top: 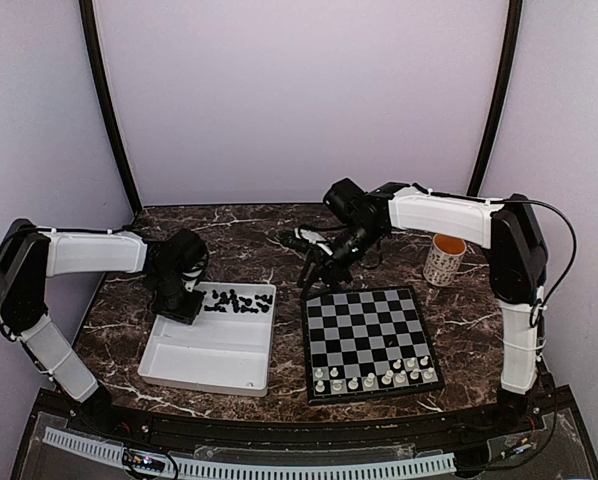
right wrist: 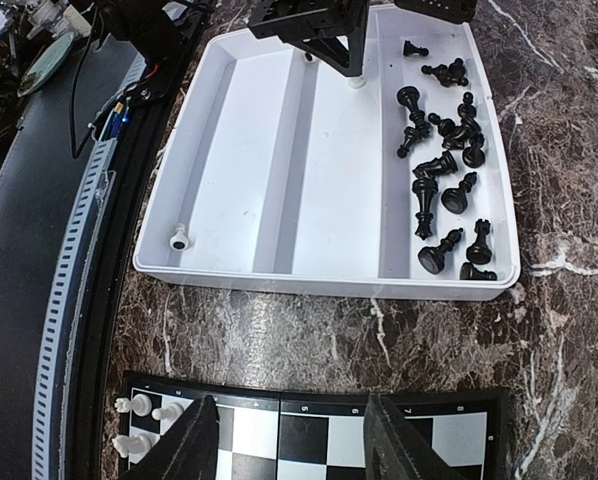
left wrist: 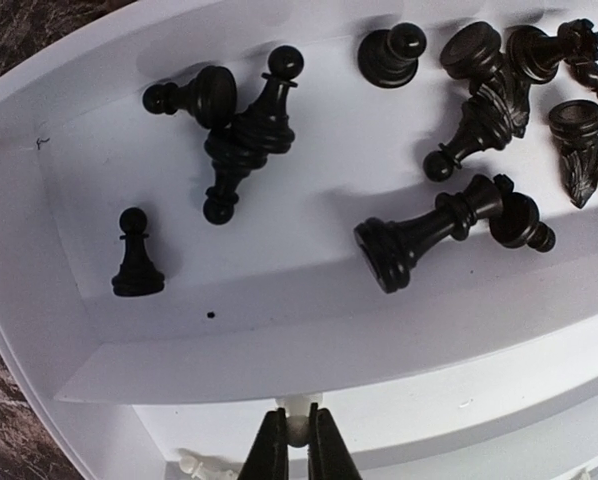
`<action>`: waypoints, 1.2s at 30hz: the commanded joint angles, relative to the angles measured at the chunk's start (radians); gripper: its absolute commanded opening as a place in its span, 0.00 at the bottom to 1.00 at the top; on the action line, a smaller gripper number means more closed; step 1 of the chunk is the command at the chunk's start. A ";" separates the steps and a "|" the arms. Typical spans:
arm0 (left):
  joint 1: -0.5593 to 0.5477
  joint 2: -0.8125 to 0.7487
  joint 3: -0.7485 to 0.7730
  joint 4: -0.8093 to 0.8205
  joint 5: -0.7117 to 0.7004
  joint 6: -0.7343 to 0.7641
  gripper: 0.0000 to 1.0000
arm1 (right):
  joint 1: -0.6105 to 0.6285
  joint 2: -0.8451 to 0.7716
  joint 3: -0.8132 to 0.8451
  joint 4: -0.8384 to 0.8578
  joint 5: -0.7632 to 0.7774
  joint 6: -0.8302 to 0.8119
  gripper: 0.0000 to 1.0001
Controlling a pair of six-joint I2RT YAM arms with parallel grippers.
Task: Set up the chess pieces on the board
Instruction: Pick up the pawn from the storage box, then place the pawn on c2.
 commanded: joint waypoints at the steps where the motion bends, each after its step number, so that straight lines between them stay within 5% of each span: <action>1: -0.014 -0.046 0.082 -0.089 0.029 -0.012 0.02 | 0.012 0.008 0.009 -0.021 -0.005 -0.013 0.49; 13: -0.370 0.086 0.527 -0.162 0.121 0.025 0.01 | -0.089 -0.102 -0.098 -0.020 0.065 0.044 0.47; 25: -0.558 0.438 0.836 -0.062 0.210 0.230 0.01 | -0.384 -0.280 -0.309 0.184 0.276 0.226 0.53; 36: -0.678 0.569 0.946 -0.125 0.191 0.392 0.02 | -0.411 -0.422 -0.470 0.303 0.380 0.289 0.56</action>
